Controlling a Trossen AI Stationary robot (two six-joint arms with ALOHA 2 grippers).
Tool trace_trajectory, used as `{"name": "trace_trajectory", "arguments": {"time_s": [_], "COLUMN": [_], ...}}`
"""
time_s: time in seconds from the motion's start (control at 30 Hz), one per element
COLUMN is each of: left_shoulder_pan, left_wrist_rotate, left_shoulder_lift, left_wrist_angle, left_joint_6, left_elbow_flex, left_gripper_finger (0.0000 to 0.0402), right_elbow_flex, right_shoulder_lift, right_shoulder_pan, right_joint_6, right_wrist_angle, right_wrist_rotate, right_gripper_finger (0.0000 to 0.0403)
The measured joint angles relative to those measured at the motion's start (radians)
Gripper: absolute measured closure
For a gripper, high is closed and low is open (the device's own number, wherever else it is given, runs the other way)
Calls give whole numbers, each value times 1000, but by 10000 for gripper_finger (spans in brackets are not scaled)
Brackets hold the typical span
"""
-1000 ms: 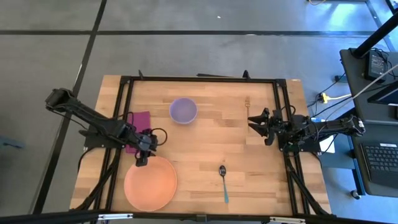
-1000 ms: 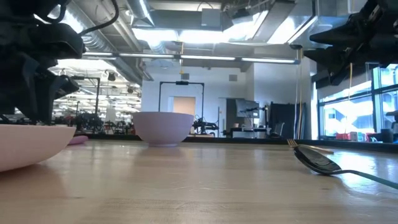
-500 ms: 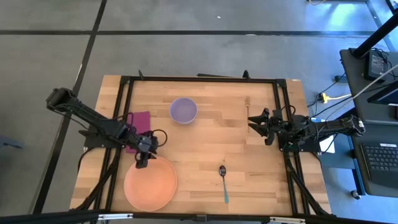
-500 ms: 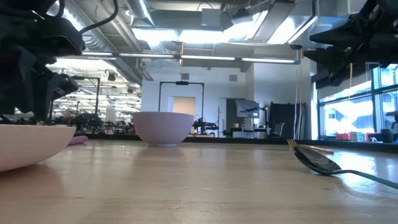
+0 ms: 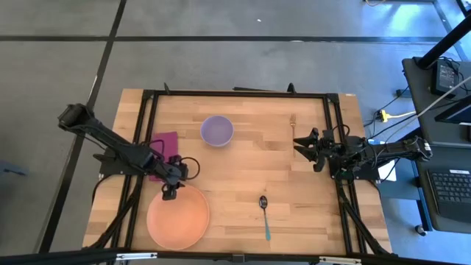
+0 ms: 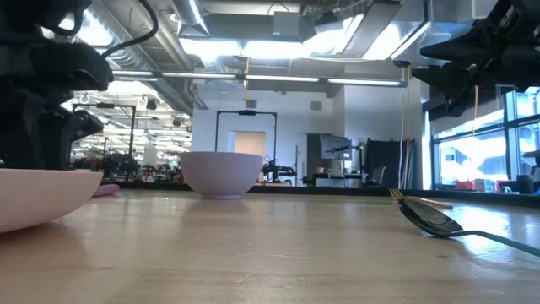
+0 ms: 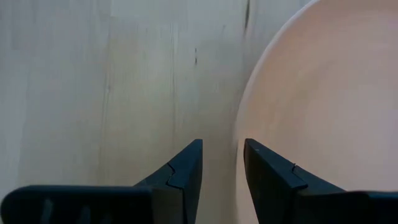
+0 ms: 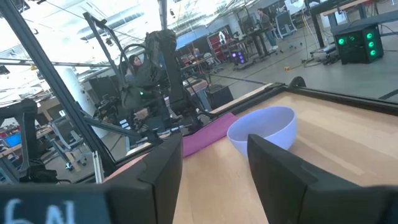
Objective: Set table place
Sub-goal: Move the orange plate to the center of the table
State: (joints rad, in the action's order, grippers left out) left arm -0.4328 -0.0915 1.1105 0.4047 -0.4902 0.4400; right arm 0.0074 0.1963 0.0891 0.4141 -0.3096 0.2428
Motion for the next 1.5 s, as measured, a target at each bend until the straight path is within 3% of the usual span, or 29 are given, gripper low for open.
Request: {"name": "trace_trajectory", "arguments": {"time_s": [0.33, 0.57, 0.63, 0.73, 1.03, 1.23, 1.5], "left_shoulder_pan": [0, -2, 2, 12, 163, 292, 370], "left_wrist_rotate": [-14, -65, -133, -155, -216, -177, -173], "left_shoulder_lift": [104, 144, 146, 147, 146, 151, 261], "left_wrist_angle": [-66, -233, -260, -294, -307, -250, -244], "left_joint_6": [-147, -258, -307, -349, -387, -330, -331], "left_elbow_flex": [0, 0, 2, 0, 144, 244, 278], "left_gripper_finger": [296, 385, 392, 395, 397, 399, 400], "right_elbow_flex": [0, 0, 0, 0, 0, 0, 0], "right_shoulder_lift": [0, 0, 0, 0, 0, 0, 0], "right_shoulder_pan": [0, 0, 0, 0, 0, 0, 0], "right_joint_6": [-1, -1, 0, 0, -1, 26, 27], "right_wrist_angle": [0, 1, 1, 2, -8, -8, -5], "right_wrist_rotate": [0, 0, 0, 0, 15, 80, 80], "right_gripper_finger": [221, 221, 221, 221, 221, 221, 221]}}
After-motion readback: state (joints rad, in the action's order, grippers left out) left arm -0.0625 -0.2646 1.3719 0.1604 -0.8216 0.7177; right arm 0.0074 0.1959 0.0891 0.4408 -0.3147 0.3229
